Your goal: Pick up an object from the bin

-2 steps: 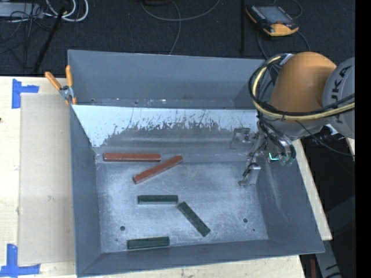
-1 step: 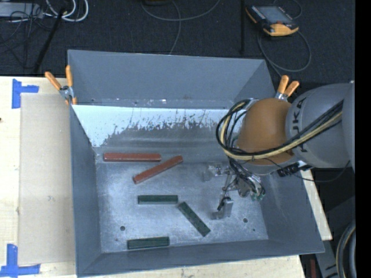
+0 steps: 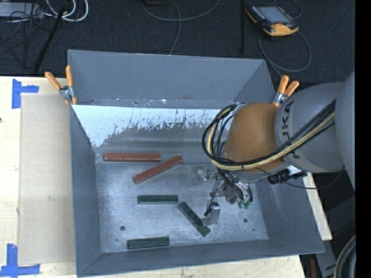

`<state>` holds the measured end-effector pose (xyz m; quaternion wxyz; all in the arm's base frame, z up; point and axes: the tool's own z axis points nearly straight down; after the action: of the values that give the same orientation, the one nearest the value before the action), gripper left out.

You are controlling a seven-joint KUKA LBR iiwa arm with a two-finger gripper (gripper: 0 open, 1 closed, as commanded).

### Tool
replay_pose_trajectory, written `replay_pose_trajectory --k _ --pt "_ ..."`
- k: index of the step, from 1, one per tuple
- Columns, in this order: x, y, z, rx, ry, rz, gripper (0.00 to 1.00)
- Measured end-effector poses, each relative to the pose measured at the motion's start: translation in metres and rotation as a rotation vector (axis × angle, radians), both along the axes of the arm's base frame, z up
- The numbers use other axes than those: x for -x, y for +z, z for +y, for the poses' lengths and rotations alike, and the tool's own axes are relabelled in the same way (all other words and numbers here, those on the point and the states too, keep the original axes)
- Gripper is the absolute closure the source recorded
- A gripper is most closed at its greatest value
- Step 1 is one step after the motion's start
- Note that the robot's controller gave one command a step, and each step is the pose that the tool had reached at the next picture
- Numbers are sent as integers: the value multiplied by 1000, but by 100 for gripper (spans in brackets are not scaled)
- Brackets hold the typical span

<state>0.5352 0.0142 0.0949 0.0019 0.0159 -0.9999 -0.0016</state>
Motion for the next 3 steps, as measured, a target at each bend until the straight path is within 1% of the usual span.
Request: replay_pose_trajectory --k 1,2,3 --pt "45 -26 28 2 71 0 0" --pt "43 -25 28 3 72 -2 100" --pt "37 132 17 2 1 -12 100"
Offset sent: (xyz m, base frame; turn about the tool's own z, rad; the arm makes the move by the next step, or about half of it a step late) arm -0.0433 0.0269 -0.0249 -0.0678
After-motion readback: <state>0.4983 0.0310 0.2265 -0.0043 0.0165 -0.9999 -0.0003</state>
